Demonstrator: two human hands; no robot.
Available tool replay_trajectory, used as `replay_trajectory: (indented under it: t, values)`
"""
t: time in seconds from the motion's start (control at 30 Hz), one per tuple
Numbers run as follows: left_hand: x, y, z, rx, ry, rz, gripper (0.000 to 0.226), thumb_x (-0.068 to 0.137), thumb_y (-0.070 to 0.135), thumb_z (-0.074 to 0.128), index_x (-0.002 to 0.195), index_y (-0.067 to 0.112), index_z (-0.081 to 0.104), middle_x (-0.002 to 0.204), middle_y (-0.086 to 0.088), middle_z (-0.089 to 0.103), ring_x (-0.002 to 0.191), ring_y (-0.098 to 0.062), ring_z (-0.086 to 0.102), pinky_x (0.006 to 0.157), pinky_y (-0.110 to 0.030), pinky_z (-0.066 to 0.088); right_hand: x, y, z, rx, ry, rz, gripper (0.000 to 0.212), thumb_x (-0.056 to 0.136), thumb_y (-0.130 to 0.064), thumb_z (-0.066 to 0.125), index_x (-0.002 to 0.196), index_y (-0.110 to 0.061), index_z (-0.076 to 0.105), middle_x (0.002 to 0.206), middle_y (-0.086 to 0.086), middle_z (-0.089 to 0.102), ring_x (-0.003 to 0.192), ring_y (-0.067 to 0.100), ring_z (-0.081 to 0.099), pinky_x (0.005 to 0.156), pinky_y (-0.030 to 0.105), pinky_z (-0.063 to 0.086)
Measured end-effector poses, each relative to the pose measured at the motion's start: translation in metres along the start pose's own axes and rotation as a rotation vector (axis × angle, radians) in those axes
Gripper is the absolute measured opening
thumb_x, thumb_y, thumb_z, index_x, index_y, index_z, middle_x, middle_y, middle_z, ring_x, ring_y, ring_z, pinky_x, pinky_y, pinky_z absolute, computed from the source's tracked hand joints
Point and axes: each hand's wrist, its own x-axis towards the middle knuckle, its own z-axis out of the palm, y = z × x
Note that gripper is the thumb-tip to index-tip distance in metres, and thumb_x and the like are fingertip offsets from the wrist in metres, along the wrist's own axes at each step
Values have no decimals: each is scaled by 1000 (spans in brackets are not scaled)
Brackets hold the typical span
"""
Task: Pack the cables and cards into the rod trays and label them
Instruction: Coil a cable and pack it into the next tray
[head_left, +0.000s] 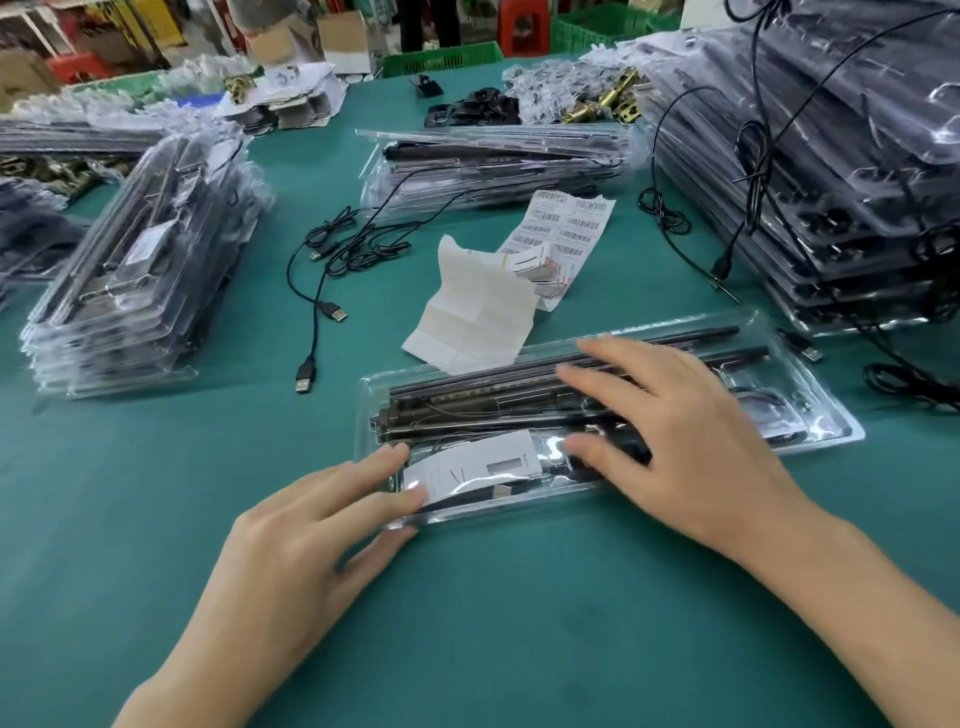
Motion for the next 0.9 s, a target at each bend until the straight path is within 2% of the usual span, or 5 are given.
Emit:
replay_trajectory:
  t: [0.17, 0.47, 0.57, 0.7, 0.9]
  values:
    - [-2, -3, 6, 50, 26, 88, 24, 99, 32, 60, 101, 21, 81, 129, 9, 69, 118, -3, 63, 108, -27, 47, -10, -35, 20, 68, -5, -274, 28, 88, -36, 77, 111, -21, 76, 137, -1, 63, 131, 18, 54, 113, 37, 39]
    - [-4, -8, 3, 28, -13, 138, 24, 100, 29, 57, 109, 23, 78, 137, 10, 65, 124, -9, 64, 105, -28, 49, -13, -45, 30, 97, 73, -242, 11, 83, -15, 85, 91, -19, 78, 117, -7, 74, 119, 14, 66, 94, 34, 57]
    - [-6, -26, -7, -3, -77, 178, 23, 99, 28, 62, 119, 28, 74, 140, 18, 61, 127, -4, 61, 105, -30, 50, -13, -45, 30, 98, 63, -222, 11, 84, -17, 84, 92, -21, 78, 118, -10, 73, 121, 12, 65, 94, 31, 57]
    - [-4, -45, -18, 10, -38, 220, 8, 95, 33, 72, 102, 32, 75, 121, 25, 67, 121, -1, 62, 95, -32, 55, -15, -47, 29, 63, 53, -216, 11, 86, -20, 82, 94, -23, 76, 117, -12, 72, 122, 11, 64, 95, 31, 55]
    - [1, -46, -16, 34, -20, 313, 5, 93, 27, 74, 88, 29, 74, 111, 22, 72, 118, 3, 63, 94, -24, 51, -7, -73, 34, -97, -56, -162, 46, 87, -54, 69, 125, -29, 64, 100, -6, 56, 95, 18, 54, 85, 33, 48]
